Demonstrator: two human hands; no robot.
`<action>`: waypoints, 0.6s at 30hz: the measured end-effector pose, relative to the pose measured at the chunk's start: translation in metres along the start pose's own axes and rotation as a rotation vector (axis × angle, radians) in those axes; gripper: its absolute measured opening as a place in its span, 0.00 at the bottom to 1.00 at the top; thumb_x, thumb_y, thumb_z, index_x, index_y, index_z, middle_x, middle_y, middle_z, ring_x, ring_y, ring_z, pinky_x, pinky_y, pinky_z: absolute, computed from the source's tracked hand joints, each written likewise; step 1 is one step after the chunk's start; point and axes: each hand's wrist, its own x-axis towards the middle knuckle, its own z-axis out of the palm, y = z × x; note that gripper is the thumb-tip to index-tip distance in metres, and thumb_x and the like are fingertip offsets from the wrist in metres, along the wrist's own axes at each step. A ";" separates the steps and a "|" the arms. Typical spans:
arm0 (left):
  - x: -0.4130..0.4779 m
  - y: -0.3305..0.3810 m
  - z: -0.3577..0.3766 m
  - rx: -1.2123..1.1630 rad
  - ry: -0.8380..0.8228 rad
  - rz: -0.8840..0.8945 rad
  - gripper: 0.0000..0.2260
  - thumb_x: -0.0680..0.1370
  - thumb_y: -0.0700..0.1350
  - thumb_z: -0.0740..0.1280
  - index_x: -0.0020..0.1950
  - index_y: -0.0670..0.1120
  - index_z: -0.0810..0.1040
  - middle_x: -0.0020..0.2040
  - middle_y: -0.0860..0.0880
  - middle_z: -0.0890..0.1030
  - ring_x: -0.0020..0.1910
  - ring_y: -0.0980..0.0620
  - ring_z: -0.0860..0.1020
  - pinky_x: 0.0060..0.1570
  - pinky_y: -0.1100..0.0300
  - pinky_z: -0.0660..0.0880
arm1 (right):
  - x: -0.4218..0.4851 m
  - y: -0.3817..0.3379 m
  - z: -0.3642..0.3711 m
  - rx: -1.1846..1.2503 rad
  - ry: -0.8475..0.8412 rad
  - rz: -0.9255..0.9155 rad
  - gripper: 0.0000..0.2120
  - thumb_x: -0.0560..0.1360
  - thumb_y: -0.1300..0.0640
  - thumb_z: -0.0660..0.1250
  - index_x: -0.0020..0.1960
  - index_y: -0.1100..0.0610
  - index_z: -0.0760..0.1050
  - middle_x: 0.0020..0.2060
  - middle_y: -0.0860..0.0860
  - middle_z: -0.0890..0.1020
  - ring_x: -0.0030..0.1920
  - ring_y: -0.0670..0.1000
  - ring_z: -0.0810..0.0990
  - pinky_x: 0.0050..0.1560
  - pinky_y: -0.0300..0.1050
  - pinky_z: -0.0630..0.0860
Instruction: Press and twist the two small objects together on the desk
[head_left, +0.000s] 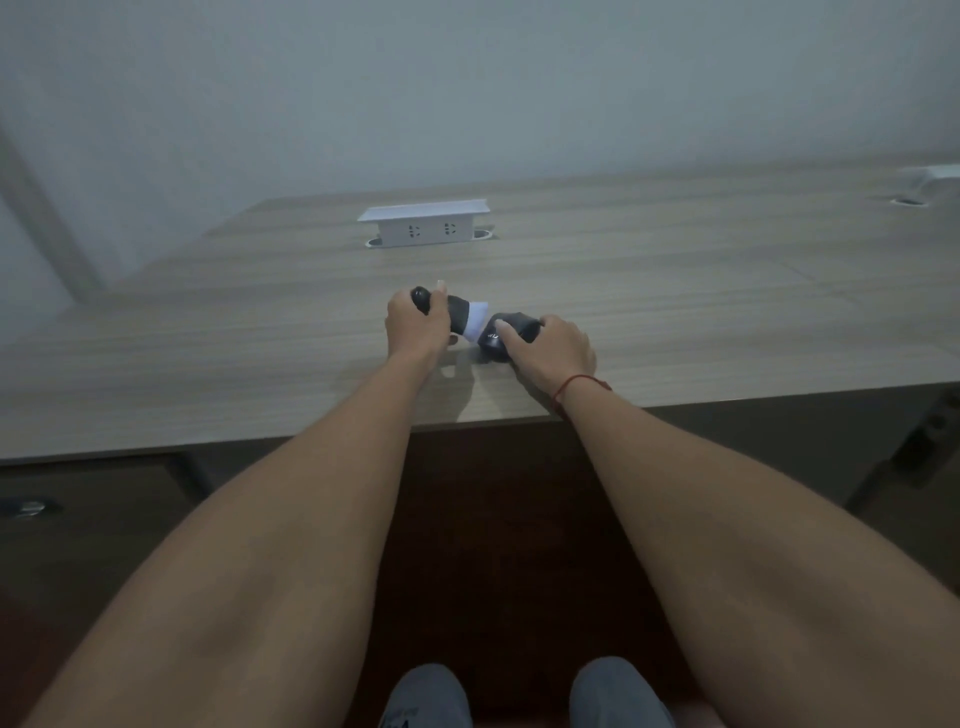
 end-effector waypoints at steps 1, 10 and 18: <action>-0.002 0.003 0.003 -0.012 -0.010 0.004 0.13 0.80 0.49 0.63 0.52 0.39 0.72 0.52 0.39 0.79 0.44 0.46 0.81 0.46 0.49 0.83 | -0.001 -0.001 0.001 -0.007 0.007 -0.004 0.30 0.71 0.33 0.61 0.57 0.57 0.77 0.55 0.56 0.81 0.58 0.59 0.78 0.60 0.53 0.74; -0.008 -0.012 0.004 0.435 0.003 0.186 0.16 0.81 0.51 0.60 0.58 0.38 0.70 0.51 0.42 0.75 0.50 0.43 0.75 0.52 0.51 0.75 | 0.005 -0.010 -0.003 0.145 -0.148 -0.040 0.22 0.74 0.45 0.63 0.65 0.53 0.73 0.63 0.53 0.79 0.65 0.56 0.75 0.69 0.52 0.67; 0.000 0.010 0.025 0.323 -0.009 0.197 0.17 0.81 0.51 0.61 0.57 0.37 0.72 0.50 0.43 0.74 0.47 0.47 0.73 0.48 0.54 0.72 | 0.016 -0.008 0.001 0.151 -0.188 -0.097 0.18 0.80 0.55 0.50 0.54 0.57 0.78 0.53 0.58 0.79 0.50 0.56 0.73 0.55 0.49 0.66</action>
